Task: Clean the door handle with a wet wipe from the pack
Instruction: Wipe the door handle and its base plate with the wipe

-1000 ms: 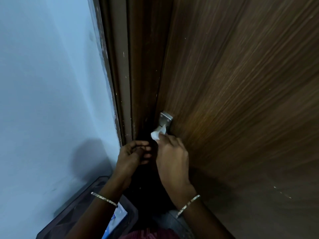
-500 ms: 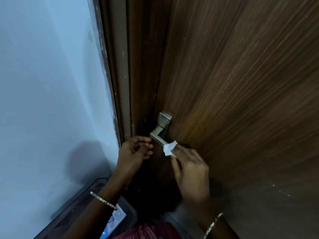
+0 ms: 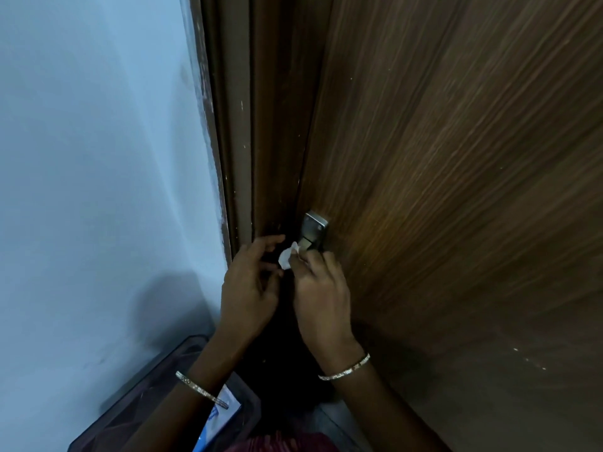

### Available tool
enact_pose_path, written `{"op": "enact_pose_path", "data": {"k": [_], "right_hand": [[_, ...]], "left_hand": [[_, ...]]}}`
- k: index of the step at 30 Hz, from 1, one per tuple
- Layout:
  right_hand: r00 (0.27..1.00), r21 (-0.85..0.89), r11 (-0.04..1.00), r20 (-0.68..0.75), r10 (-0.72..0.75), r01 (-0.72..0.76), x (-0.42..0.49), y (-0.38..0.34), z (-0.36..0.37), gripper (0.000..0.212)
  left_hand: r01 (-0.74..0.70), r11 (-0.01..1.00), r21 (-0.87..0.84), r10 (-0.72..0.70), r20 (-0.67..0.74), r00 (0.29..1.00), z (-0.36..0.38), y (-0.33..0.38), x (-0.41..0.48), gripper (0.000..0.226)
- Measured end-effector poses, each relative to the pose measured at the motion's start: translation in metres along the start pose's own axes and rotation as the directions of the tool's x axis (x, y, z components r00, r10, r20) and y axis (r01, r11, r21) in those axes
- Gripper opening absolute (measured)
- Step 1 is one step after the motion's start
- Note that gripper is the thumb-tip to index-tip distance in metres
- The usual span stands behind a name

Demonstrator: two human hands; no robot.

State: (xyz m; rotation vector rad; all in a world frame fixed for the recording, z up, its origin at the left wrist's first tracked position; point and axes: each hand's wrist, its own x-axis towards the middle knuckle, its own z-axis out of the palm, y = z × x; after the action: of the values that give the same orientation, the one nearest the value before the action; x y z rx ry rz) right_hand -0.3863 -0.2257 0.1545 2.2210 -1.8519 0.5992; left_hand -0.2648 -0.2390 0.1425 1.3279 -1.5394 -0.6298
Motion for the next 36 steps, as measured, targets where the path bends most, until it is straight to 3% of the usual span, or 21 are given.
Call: {"op": "enact_pose_path", "data": {"k": [5, 10, 15, 20, 25, 28, 32, 36], "right_hand": [[0.998, 0.055, 0.996, -0.007, 0.068, -0.067, -0.03, 0.02, -0.013, 0.044], [0.994, 0.073, 0.992, -0.002, 0.106, -0.106, -0.038, 0.026, -0.025, 0.044], [0.97, 0.242, 0.94, 0.031, 0.241, -0.241, -0.004, 0.011, -0.035, 0.041], [0.934, 0.564, 0.754, 0.101, 0.343, -0.338, 0.012, 0.013, -0.041, 0.052], [0.911, 0.776, 0.485, 0.288, 0.296, -0.403, 0.008, 0.022, -0.044, 0.071], [0.916, 0.808, 0.444, 0.284, 0.283, -0.387, 0.001, 0.037, -0.048, 0.065], [0.919, 0.699, 0.603, 0.225, 0.324, -0.384, -0.015, 0.063, -0.052, 0.03], [0.875, 0.693, 0.54, 0.32, 0.363, -0.478, -0.032, 0.069, -0.046, 0.022]], "left_hand": [[-0.109, 0.984, 0.138, 0.093, 0.119, 0.988, 0.01, 0.006, -0.004, 0.04], [-0.109, 0.991, 0.082, 0.107, 0.024, 0.994, 0.013, 0.011, -0.009, 0.041], [-0.188, 0.982, 0.001, 0.187, 0.064, 0.98, 0.006, 0.013, -0.008, 0.049], [-0.288, 0.946, 0.152, 0.264, 0.159, 0.951, 0.0, 0.01, -0.01, 0.058], [-0.356, 0.886, 0.296, 0.34, 0.106, 0.935, 0.004, 0.008, -0.007, 0.041], [-0.269, 0.91, 0.315, 0.28, 0.01, 0.96, 0.007, 0.003, -0.003, 0.029], [-0.151, 0.944, 0.293, 0.186, -0.093, 0.978, 0.01, 0.004, 0.008, 0.027], [-0.065, 0.969, 0.24, 0.087, -0.082, 0.993, 0.016, 0.011, 0.027, 0.021]]}}
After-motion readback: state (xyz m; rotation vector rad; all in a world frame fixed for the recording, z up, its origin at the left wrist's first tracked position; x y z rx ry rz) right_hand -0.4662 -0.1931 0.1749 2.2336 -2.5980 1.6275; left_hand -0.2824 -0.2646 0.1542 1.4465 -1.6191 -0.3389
